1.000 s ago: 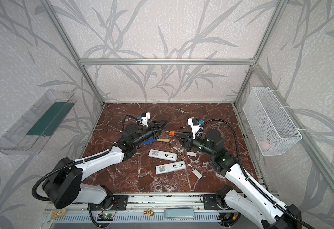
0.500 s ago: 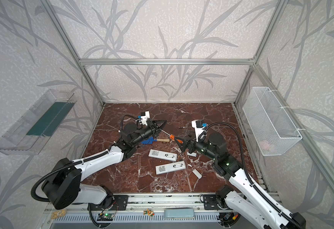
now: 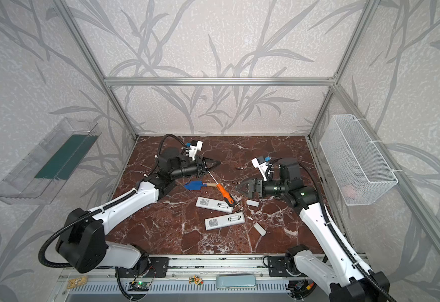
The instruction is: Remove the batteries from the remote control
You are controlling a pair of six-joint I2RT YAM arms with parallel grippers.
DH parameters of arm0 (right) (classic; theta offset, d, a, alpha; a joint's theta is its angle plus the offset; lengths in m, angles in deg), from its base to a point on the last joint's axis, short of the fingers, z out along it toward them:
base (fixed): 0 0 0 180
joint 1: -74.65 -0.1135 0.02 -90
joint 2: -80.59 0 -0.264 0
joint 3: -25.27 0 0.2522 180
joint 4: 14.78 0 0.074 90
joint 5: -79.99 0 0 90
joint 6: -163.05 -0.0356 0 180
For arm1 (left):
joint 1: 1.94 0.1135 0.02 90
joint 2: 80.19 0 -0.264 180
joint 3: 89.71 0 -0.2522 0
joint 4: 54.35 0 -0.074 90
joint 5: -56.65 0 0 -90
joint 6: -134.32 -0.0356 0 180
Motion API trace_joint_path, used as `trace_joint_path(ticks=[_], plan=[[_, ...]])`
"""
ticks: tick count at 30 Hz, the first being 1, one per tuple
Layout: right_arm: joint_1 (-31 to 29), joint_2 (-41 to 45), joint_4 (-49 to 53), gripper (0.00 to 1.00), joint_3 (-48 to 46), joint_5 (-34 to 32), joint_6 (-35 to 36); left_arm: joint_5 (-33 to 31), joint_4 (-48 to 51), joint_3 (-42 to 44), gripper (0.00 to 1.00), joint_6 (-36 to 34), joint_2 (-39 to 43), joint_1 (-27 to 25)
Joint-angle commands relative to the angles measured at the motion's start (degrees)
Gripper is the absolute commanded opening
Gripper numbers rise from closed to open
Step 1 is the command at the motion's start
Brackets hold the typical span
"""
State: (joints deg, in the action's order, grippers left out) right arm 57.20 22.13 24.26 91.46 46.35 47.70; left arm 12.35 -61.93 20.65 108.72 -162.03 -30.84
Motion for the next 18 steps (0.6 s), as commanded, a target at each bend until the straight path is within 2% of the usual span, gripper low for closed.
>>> trace_joint_path(ticks=[1, 5, 8, 15, 18], plan=[[-3.8, -0.8, -3.2, 0.99, 0.4, 8.6, -2.4, 5.9, 0.3, -2.0, 0.00, -1.9, -0.1, 0.1], [-10.6, -4.1, -0.3, 1.00, 2.4, 6.1, 1.0, 6.1, 2.2, -2.8, 0.00, -3.2, -0.1, 0.2], [-12.5, -6.3, 1.7, 0.95, 3.2, 4.1, 2.8, 6.3, 1.5, -2.8, 0.00, -2.4, -0.1, 0.1], [-13.3, -7.8, -3.2, 0.68, 1.5, 5.6, 0.0, 6.8, 0.6, -2.4, 0.00, -1.6, -0.1, 0.2], [-14.0, -8.4, -3.3, 0.62, 1.3, 6.3, 0.1, 6.8, 0.4, -2.5, 0.00, -1.5, -0.5, 0.1]])
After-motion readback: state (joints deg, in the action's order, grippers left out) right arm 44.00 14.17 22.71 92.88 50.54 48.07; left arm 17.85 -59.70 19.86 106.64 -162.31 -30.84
